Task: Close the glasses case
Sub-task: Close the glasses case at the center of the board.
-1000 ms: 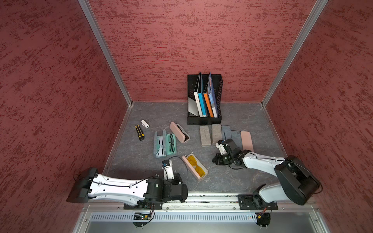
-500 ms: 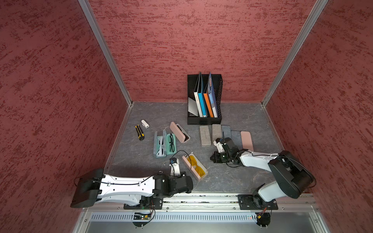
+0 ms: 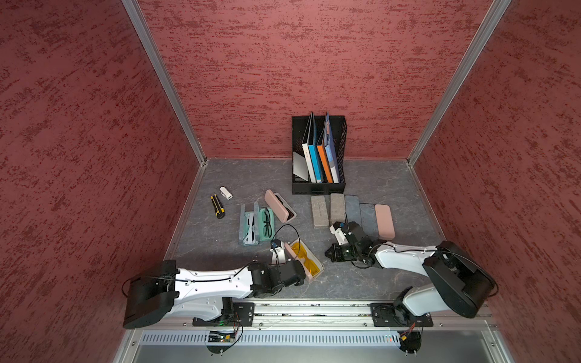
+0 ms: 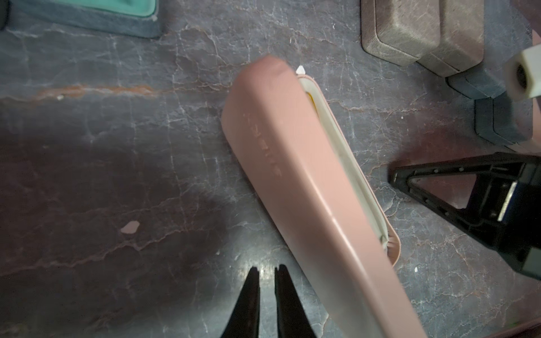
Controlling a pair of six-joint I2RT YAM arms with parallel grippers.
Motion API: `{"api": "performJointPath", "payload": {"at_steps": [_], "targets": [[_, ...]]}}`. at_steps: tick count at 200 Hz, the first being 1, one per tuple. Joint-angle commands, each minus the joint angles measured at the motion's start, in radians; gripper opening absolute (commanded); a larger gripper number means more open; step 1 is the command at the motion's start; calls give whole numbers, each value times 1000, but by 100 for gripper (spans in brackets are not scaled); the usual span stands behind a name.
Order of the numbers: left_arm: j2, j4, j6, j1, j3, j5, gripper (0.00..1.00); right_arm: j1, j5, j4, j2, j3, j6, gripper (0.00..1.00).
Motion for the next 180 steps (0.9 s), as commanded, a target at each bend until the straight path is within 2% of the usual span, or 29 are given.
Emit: {"api": "performJointPath", "payload": {"at_steps": [1, 77, 102, 151, 180], "targets": [[6, 31, 58, 20, 34, 7, 15, 36, 32, -23, -30, -52, 33, 0], [71, 100, 132, 63, 81, 23, 18, 182, 89, -59, -164, -85, 89, 0], [48, 105, 139, 70, 71, 16, 19, 223, 94, -73, -189, -77, 95, 0], [-90, 51, 127, 63, 22, 3, 23, 228, 181, -153, -252, -77, 94, 5], [-231, 58, 140, 61, -33, 3, 33, 190, 191, -205, -310, -64, 81, 12]]}}
